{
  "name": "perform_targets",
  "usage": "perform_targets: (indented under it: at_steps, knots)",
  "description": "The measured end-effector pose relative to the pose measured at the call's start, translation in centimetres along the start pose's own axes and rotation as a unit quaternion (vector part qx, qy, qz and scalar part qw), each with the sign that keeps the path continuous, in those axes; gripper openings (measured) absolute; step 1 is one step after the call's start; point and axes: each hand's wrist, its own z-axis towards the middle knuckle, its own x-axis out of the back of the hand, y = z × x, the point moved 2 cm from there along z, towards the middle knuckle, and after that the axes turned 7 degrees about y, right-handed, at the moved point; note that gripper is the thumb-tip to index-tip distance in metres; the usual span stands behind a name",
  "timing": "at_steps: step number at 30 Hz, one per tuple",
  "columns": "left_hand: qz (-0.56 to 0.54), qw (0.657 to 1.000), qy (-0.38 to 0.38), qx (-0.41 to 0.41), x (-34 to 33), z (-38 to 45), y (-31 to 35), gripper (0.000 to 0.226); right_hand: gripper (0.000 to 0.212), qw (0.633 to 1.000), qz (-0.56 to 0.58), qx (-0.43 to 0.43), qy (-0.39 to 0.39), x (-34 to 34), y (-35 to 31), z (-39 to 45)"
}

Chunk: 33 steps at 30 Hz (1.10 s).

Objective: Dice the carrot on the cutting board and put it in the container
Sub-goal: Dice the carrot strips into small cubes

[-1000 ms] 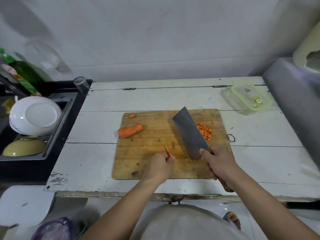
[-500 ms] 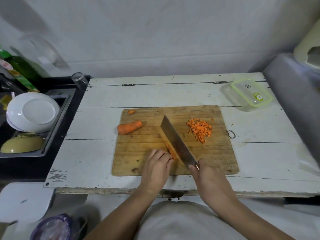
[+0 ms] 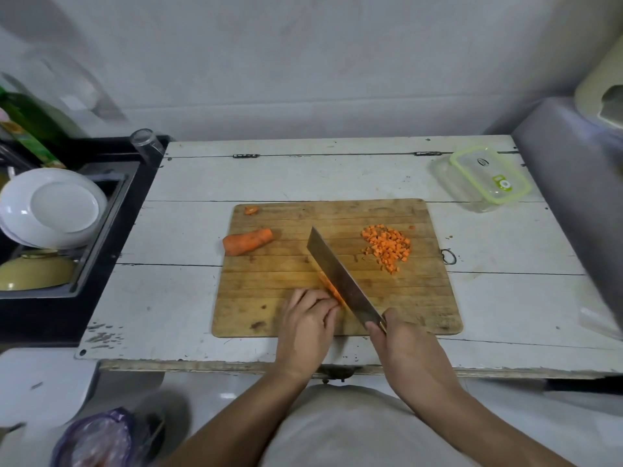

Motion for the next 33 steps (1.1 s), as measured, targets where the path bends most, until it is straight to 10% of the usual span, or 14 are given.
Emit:
perform_targets:
  at_steps: [3,7,9,33]
  knots:
    - [-0.059,0.978,-0.08,0.186,1.6,0.6,1.5,0.009,0.029,1.0,-0.005,0.013,0.007,0.1,0.6,0.1]
    - [-0.297,0.751,-0.198,0.556,2.0,2.3,3.6,0.014,0.028,0.999,-0.004,0.031,0.022,0.2,1.3,0.5]
    - [-0.317,0.72,-0.195,0.586,1.7,3.1,3.2,0.015,0.028,0.999,-0.001,0.035,0.014,0.2,1.5,0.5]
    - [-0.26,0.76,-0.176,0.569,0.6,3.5,3.6,0.018,0.027,1.0,0.002,0.027,0.009,0.1,1.0,0.1]
